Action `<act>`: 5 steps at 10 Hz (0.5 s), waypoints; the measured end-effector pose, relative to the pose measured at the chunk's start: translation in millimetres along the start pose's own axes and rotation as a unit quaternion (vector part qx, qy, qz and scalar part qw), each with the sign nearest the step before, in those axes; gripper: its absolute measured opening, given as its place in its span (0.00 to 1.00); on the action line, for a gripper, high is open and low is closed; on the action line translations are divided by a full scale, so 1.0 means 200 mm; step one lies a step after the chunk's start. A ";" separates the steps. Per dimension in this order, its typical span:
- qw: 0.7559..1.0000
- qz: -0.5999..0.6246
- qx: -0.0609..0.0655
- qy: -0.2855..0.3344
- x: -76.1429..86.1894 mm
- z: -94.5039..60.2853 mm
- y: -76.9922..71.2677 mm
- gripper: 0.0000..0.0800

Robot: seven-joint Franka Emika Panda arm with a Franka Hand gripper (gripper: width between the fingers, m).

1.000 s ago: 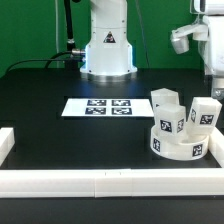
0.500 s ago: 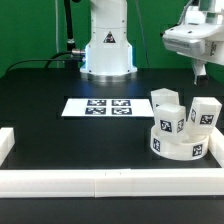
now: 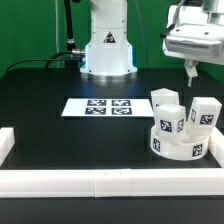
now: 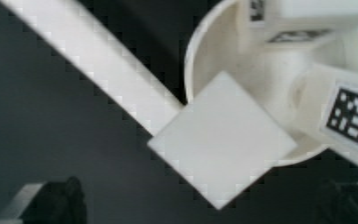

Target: Assemble stool

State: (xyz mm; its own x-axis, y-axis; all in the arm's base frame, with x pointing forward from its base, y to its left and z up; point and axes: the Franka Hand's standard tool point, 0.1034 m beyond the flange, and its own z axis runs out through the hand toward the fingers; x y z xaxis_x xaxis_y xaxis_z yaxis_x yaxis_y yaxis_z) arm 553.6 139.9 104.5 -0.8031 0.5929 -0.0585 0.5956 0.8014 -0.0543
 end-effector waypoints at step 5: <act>0.984 -0.178 0.020 0.003 -0.01 0.04 -0.01 0.81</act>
Offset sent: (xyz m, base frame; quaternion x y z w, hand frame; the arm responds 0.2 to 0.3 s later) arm 0.0000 0.0000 0.0000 0.0000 0.0000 -0.1938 0.9810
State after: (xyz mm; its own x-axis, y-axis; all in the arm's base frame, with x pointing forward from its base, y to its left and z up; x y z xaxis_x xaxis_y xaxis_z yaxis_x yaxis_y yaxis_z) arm 553.3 136.2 97.7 -0.9607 0.2766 -0.0229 0.2774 0.9545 -0.1095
